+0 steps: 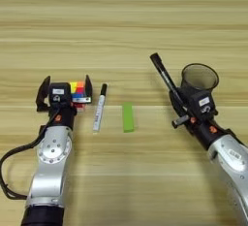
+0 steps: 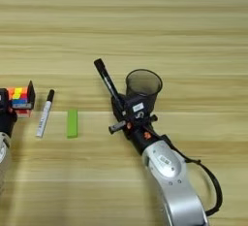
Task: Move the objects on the table
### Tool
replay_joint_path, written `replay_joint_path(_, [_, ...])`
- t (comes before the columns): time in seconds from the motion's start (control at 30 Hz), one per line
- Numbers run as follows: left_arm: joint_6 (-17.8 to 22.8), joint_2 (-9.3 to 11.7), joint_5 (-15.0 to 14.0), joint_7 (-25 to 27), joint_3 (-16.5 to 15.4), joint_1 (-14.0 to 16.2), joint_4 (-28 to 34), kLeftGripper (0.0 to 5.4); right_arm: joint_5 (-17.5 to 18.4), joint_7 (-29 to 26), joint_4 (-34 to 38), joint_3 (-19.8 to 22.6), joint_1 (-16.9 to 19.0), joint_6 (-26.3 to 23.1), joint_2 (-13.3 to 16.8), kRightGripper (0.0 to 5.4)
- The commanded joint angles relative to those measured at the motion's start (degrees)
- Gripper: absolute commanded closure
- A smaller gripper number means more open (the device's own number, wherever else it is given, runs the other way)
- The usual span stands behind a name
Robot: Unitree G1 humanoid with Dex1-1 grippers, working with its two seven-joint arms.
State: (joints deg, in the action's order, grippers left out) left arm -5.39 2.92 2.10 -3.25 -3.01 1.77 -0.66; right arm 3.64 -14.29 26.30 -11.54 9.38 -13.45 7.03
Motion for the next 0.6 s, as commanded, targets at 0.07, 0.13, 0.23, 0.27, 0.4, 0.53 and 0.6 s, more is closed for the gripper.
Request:
replay_joint_path(0.07, [0.3,-0.1,0.6,-0.3,0.1,-0.3,-0.3,0.0,1.3,0.9,4.1,3.6,-1.5,-2.1,0.8,4.54])
replay_joint_path(0.13, [0.3,-0.1,0.6,-0.3,0.2,-0.4,-0.4,0.0,1.7,1.3,3.9,5.8,-2.3,-2.2,1.2,4.54])
replay_joint_path(0.23, [0.2,-0.2,0.7,-0.4,0.2,-0.4,-0.5,0.0,2.1,1.9,3.0,9.6,-3.6,-1.9,2.3,4.54])
replay_joint_path(0.27, [0.2,-0.2,0.7,-0.4,0.2,-0.4,-0.5,0.0,2.3,2.1,2.5,11.0,-4.1,-1.8,2.7,4.54])
replay_joint_path(0.4, [0.2,-0.2,0.7,-0.5,0.2,-0.4,-0.4,0.0,2.0,4.2,-0.4,17.9,-5.6,-1.8,4.8,4.55])
replay_joint_path(0.53, [0.2,-0.1,0.7,-0.4,0.2,-0.4,-0.5,0.0,1.9,4.7,-2.4,20.7,-5.0,-1.0,6.1,4.55])
replay_joint_path(0.6, [0.3,-0.1,0.6,-0.4,0.2,-0.5,-0.5,0.0,1.8,4.7,-2.7,21.0,-4.4,-0.9,6.4,4.55])
